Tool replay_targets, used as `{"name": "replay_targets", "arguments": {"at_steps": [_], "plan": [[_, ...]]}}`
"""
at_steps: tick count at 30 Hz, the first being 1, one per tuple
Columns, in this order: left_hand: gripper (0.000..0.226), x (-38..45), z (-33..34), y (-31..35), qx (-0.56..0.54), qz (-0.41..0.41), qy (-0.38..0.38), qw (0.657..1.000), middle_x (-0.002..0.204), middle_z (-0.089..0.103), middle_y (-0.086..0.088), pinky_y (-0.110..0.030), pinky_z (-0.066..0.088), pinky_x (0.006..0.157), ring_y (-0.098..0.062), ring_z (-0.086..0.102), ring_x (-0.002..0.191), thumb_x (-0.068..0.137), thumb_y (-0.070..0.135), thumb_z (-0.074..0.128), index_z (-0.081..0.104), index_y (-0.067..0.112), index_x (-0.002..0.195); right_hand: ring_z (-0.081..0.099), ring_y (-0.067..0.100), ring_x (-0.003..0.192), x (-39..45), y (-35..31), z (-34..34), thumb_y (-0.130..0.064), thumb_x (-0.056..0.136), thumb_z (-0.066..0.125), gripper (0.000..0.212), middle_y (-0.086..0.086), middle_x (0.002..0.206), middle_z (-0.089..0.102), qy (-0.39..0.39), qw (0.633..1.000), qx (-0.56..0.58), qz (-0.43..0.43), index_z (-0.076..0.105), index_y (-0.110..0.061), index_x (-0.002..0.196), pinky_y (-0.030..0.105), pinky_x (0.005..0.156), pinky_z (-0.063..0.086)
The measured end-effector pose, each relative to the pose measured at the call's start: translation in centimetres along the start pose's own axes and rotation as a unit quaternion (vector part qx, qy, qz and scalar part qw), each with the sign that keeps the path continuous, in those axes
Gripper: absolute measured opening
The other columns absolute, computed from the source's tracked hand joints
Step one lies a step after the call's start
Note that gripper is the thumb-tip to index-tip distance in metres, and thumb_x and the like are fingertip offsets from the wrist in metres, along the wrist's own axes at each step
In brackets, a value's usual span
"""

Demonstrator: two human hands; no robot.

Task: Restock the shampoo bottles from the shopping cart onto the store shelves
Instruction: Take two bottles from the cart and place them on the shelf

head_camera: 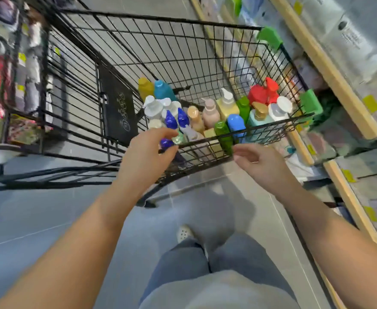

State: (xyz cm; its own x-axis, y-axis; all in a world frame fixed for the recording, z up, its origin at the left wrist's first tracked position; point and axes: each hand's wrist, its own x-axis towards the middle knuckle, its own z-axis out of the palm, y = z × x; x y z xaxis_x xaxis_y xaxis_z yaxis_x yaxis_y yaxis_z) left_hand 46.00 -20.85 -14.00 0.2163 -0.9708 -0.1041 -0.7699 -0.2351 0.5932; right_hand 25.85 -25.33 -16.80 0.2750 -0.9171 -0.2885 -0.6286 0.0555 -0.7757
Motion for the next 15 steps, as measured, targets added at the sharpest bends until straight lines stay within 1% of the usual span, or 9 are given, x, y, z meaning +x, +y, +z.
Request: {"name": "replay_targets", "arguments": {"at_steps": [2,3,5,7,8,10,12,13,15], "plan": [[0.029,1.8,-0.7,-0.9,0.003,-0.010,-0.009,1.000,0.095,0.055,0.005,-0.018,0.032,0.076,-0.007,0.040,0.083,0.085,0.016,0.056,0.059,0.019,0.113,0.057,0.013,0.089,2.0,-1.5,0.5,-0.007,0.087,0.056,0.027,0.003,0.095,0.062,-0.004,1.000,-0.002,-0.006,0.062,-0.007,0.113,0.007,0.073,0.039],[0.029,2.6,-1.0,-1.3,0.005,-0.016,-0.011,1.000,0.094,0.053,0.006,-0.020,0.034,0.078,-0.008,0.041,0.083,0.085,0.016,0.055,0.059,0.019,0.114,0.057,0.013,0.089,3.0,-2.2,0.7,-0.007,0.087,0.056,0.027,0.003,0.095,0.061,-0.009,1.000,-0.002,-0.009,0.061,-0.007,0.113,0.008,0.073,0.039],[0.029,4.0,-1.4,-1.7,0.005,-0.027,-0.014,1.000,0.101,0.058,0.004,-0.027,0.041,0.085,-0.013,0.048,0.089,0.086,0.017,0.054,0.058,0.019,0.115,0.057,0.014,0.089,4.6,-3.3,1.0,-0.009,0.087,0.056,0.027,0.003,0.096,0.061,-0.014,1.000,0.005,-0.014,0.061,-0.008,0.113,0.013,0.080,0.040],[0.029,5.7,-1.9,-2.4,0.010,-0.046,-0.016,0.999,0.111,0.062,-0.001,-0.035,0.046,0.090,-0.021,0.053,0.101,0.086,0.020,0.054,0.058,0.020,0.114,0.058,0.015,0.091,6.7,-4.5,1.4,-0.009,0.087,0.056,0.028,0.004,0.098,0.063,-0.024,0.999,0.001,-0.021,0.061,-0.008,0.114,0.018,0.085,0.042],[0.029,6.9,-2.1,-2.9,0.015,-0.060,-0.015,0.998,0.114,0.062,-0.002,-0.036,0.046,0.091,-0.022,0.053,0.105,0.086,0.020,0.054,0.058,0.021,0.114,0.058,0.016,0.092,8.3,-5.1,1.7,-0.008,0.087,0.055,0.028,0.005,0.099,0.063,-0.036,0.999,-0.007,-0.026,0.061,-0.008,0.114,0.016,0.084,0.040],[0.029,8.5,-2.2,-3.8,0.025,-0.072,-0.020,0.997,0.115,0.061,-0.002,-0.034,0.045,0.091,-0.020,0.054,0.107,0.085,0.020,0.054,0.058,0.023,0.114,0.058,0.015,0.093,10.6,-5.8,2.1,-0.007,0.087,0.055,0.029,0.007,0.102,0.065,-0.053,0.998,-0.023,-0.033,0.061,-0.008,0.115,0.011,0.081,0.038],[0.030,10.4,-2.2,-4.6,0.033,-0.083,-0.021,0.996,0.117,0.061,-0.002,-0.031,0.043,0.091,-0.019,0.053,0.108,0.086,0.020,0.054,0.057,0.022,0.116,0.061,0.017,0.096,13.3,-6.2,2.7,-0.007,0.086,0.055,0.029,0.007,0.103,0.066,-0.072,0.996,-0.027,-0.039,0.061,-0.009,0.115,0.017,0.090,0.042],[0.032,11.5,-2.2,-5.1,0.035,-0.096,-0.023,0.995,0.118,0.061,-0.002,-0.031,0.042,0.091,-0.019,0.053,0.110,0.086,0.020,0.054,0.056,0.021,0.117,0.061,0.017,0.095,14.9,-6.5,2.9,-0.007,0.086,0.054,0.030,0.007,0.103,0.066,-0.084,0.995,-0.032,-0.042,0.061,-0.009,0.115,0.020,0.090,0.043],[0.033,13.7,-2.1,-5.9,0.044,-0.129,-0.034,0.990,0.121,0.060,-0.003,-0.030,0.041,0.092,-0.020,0.052,0.112,0.086,0.020,0.054,0.055,0.018,0.119,0.057,0.012,0.092,17.8,-6.8,3.1,-0.008,0.087,0.054,0.030,0.009,0.108,0.066,-0.110,0.991,-0.052,-0.050,0.060,-0.009,0.116,0.020,0.088,0.041]]}}
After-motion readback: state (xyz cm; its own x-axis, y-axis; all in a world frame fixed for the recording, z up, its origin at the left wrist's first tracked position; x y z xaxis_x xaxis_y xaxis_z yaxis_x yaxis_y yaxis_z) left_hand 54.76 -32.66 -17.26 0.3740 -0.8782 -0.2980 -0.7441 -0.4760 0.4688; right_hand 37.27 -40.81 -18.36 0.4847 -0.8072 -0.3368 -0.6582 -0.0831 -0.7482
